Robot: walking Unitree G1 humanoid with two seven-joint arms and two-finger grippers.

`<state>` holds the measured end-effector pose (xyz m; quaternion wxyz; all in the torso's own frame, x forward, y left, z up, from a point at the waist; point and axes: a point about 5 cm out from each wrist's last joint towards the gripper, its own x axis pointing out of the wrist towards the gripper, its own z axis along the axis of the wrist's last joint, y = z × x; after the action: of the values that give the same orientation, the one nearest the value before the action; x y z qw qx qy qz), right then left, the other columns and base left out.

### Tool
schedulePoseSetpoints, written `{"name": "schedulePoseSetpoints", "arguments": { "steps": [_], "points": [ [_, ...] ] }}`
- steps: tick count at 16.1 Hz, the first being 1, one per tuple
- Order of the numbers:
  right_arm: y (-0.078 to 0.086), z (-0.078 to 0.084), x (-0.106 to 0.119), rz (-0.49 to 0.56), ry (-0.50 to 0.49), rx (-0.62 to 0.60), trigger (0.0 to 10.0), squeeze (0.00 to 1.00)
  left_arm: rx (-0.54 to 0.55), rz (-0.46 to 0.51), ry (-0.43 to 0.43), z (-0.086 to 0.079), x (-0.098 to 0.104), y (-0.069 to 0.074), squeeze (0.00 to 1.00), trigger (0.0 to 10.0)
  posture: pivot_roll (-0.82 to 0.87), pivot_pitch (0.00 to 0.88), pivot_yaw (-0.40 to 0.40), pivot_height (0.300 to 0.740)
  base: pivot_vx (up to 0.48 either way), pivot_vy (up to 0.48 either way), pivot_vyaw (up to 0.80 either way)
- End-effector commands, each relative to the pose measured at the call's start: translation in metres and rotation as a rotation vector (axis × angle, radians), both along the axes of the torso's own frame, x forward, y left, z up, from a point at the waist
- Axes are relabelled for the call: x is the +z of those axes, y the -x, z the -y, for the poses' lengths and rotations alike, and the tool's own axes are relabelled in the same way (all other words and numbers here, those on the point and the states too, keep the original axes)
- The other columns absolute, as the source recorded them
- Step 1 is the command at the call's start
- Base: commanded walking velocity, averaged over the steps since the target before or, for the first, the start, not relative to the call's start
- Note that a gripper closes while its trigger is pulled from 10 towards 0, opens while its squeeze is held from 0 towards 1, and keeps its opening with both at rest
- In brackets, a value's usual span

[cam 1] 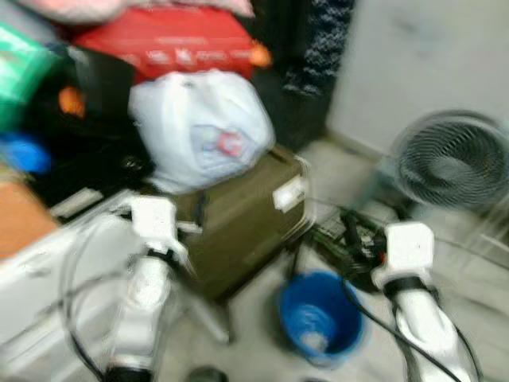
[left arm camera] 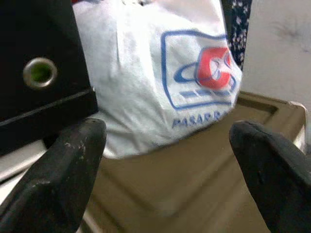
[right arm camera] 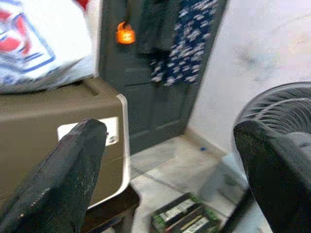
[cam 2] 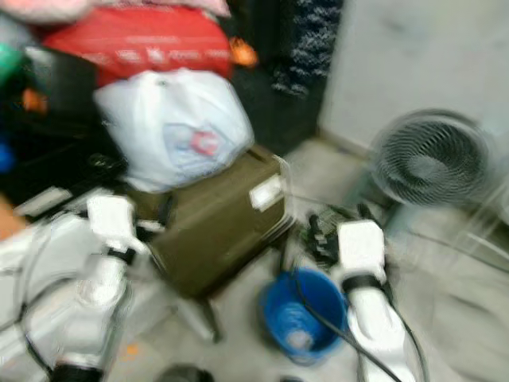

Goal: Clean up the room

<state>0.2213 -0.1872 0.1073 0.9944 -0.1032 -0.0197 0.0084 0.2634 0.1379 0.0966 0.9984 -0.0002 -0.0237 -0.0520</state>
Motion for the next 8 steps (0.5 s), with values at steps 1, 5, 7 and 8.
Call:
{"name": "schedulePoseSetpoints", "arguments": {
  "steps": [1, 5, 7, 8],
  "points": [
    [0.0, -0.001, 0.005, 0.017, -0.006, -0.003, 10.0, 0.0, 0.018, 0.006, -0.034, -0.006, 0.002, 0.002, 0.0, 10.0, -0.12, 0.017, 0.015, 0.74, 0.0, 0.0, 0.8],
    [0.007, 0.0, 0.001, 0.001, -0.002, -0.005, 10.0, 0.0, 0.049, -0.013, -0.072, -0.016, -0.003, 0.014, 0.0, 10.0, -0.11, 0.028, 0.016, 0.74, 0.0, 0.0, 0.8],
    [0.009, -0.002, -0.004, -0.015, 0.01, 0.0, 10.0, 0.0, 0.059, -0.034, -0.103, -0.021, -0.008, 0.024, 0.0, 10.0, -0.11, 0.036, 0.017, 0.74, 0.0, 0.0, 0.8],
    [0.009, -0.003, -0.004, -0.016, 0.006, 0.0, 10.0, 0.0, 0.058, -0.035, -0.108, -0.021, -0.009, 0.025, 0.0, 10.0, -0.1, 0.039, 0.016, 0.74, 0.0, 0.0, 0.8]
  ]
}}
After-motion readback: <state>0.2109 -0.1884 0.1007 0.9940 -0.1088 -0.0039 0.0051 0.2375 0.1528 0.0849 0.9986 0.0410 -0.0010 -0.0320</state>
